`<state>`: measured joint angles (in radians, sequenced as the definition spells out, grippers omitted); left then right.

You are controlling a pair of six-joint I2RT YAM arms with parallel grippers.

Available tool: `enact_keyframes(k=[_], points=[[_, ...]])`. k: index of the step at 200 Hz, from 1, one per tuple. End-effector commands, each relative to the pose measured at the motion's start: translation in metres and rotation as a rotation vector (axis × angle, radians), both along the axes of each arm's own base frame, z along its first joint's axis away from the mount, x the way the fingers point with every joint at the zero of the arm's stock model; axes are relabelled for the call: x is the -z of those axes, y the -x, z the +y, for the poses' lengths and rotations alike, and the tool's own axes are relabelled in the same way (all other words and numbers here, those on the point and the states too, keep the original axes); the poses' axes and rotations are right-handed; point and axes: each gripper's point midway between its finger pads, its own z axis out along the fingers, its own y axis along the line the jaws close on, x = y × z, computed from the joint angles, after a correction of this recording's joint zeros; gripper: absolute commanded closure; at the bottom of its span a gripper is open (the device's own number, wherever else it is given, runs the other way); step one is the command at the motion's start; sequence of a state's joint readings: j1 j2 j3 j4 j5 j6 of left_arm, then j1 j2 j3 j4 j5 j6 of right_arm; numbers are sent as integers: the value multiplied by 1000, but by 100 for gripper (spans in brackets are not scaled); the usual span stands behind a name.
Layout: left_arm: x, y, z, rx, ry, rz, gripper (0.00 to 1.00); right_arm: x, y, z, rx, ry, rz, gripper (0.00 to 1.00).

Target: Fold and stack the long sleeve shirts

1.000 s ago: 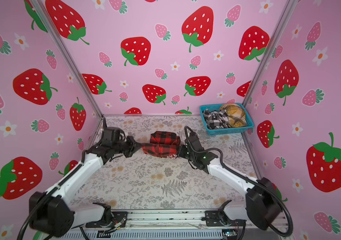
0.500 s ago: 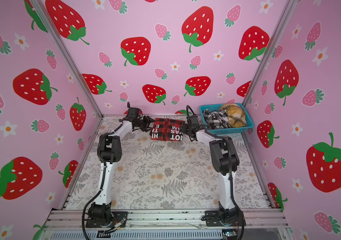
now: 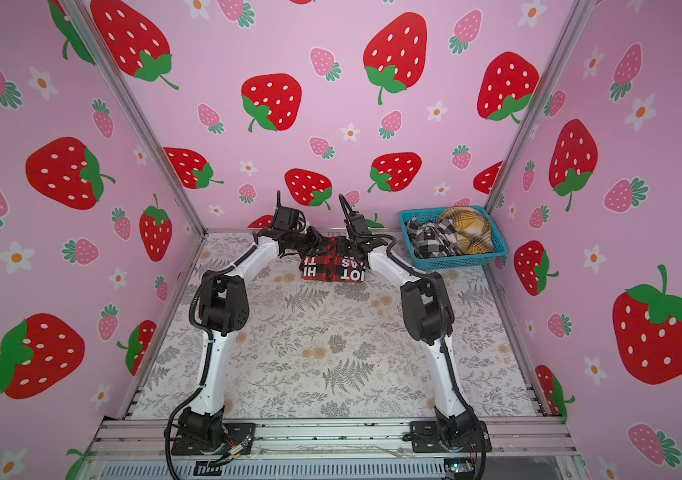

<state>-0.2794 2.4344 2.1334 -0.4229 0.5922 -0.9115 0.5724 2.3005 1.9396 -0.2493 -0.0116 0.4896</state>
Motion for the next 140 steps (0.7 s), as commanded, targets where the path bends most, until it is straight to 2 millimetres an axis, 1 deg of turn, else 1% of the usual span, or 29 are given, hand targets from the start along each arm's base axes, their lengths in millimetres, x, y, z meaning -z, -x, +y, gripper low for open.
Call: enact_keyframes(k=[1,13,23,31,42,44,53,58,68,70,71,77,78,81,84,95,103,111,117,127,133,140], points=[[37,23,20,-14,-31,128,66,52,31,-7,-64,78,157,44],[46,40,24,-15,-45,152,67,58,46,-7,-83,76,183,44],[53,55,27,-15,-59,170,67,62,63,-8,-100,86,208,45],[57,70,29,-9,-69,185,67,57,72,-6,-113,75,195,45],[61,91,31,-3,-78,202,68,55,94,-7,-126,77,199,46],[65,96,32,-1,-81,211,68,54,98,-7,-127,77,199,46],[68,118,32,9,-86,223,68,54,116,-10,-136,75,212,46],[66,130,31,15,-87,220,68,54,127,-11,-141,69,223,47],[69,162,28,38,-99,238,68,56,152,-11,-159,47,256,48],[70,168,28,42,-102,243,68,59,158,-12,-162,46,269,48],[70,171,28,44,-105,244,68,57,160,-11,-163,42,267,48],[71,192,25,59,-112,252,68,62,178,-13,-175,37,296,48],[69,193,25,60,-112,247,68,62,181,-13,-176,36,300,49],[73,205,25,66,-119,258,68,65,190,-14,-182,36,315,50],[69,214,23,70,-118,253,68,66,200,-14,-189,35,326,51],[72,254,22,88,-136,271,68,69,236,-15,-218,25,370,52],[71,281,22,95,-139,281,68,69,263,-16,-245,9,400,53],[66,301,24,93,-133,280,67,67,288,-20,-259,1,418,52],[61,313,27,87,-133,275,64,65,302,-26,-255,0,426,52],[49,326,38,69,-146,251,57,60,315,-40,-227,5,429,51],[41,327,47,51,-165,227,52,58,319,-49,-199,7,430,51],[30,323,60,31,-190,194,46,47,316,-57,-170,5,396,49]])
